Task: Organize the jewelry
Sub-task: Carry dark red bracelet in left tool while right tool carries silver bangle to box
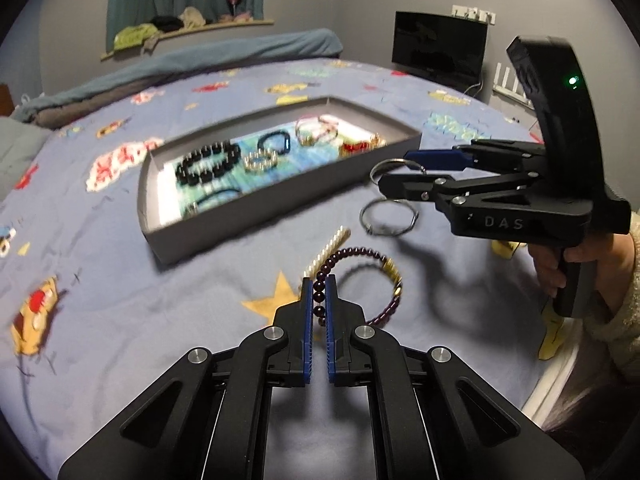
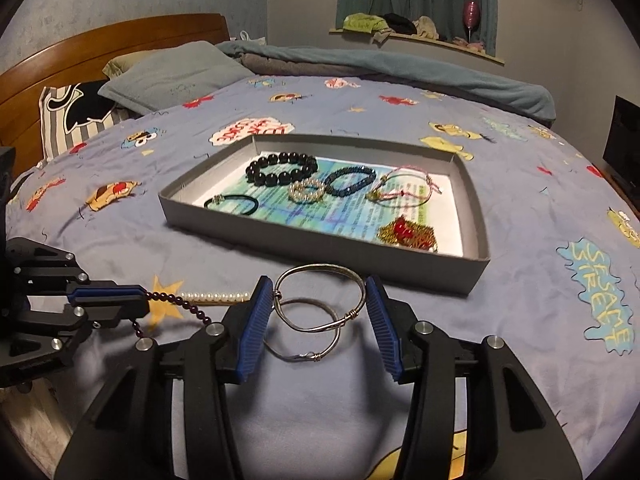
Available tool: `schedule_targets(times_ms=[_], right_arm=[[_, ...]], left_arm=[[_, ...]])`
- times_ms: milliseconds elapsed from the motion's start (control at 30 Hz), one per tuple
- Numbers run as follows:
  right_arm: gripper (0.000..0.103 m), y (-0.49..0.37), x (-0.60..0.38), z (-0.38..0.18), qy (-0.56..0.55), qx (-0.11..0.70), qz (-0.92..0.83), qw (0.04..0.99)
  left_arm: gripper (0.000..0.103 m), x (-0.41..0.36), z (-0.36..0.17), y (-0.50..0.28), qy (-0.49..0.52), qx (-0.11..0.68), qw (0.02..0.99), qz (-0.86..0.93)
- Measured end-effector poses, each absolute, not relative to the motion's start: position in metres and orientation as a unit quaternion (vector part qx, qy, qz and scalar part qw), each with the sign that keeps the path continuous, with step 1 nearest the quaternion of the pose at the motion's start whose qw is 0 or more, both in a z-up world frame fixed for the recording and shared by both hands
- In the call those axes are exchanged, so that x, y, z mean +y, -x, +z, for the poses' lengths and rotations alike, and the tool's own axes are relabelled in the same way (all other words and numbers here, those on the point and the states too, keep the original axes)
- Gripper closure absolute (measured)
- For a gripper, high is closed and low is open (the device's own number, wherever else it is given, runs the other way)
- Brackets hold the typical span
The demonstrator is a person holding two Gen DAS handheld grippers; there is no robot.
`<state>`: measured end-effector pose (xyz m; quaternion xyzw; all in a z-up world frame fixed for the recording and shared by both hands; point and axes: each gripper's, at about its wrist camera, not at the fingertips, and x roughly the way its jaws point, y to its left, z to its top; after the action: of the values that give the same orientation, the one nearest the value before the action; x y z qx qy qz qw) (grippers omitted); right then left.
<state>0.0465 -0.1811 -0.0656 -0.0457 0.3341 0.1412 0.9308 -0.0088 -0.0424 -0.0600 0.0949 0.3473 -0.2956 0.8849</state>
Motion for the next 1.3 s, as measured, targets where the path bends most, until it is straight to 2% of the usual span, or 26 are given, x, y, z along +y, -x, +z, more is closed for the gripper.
schedule_targets(times_ms=[400, 700, 1300], right_arm=[[0.055, -0.064, -0.192, -0.040, 0.039, 0.308, 0.132, 0.941], [0.055, -0.105, -0.192, -0.044, 0.037, 0.314, 0.123, 0.941], [0.055, -0.153, -0.181, -0.077, 0.026, 0.396, 0.143, 0.907]], left_arm=[[0.097, -0.039, -0.014, -0.008, -0.093, 0.299, 0.901, -0.302], [0.097, -0.041, 0.010, -0.050, -0.064, 0.276, 0.912, -0.296], [0.097, -0.044, -0.059, -0.138, -0.013, 0.389, 0.883, -0.262]])
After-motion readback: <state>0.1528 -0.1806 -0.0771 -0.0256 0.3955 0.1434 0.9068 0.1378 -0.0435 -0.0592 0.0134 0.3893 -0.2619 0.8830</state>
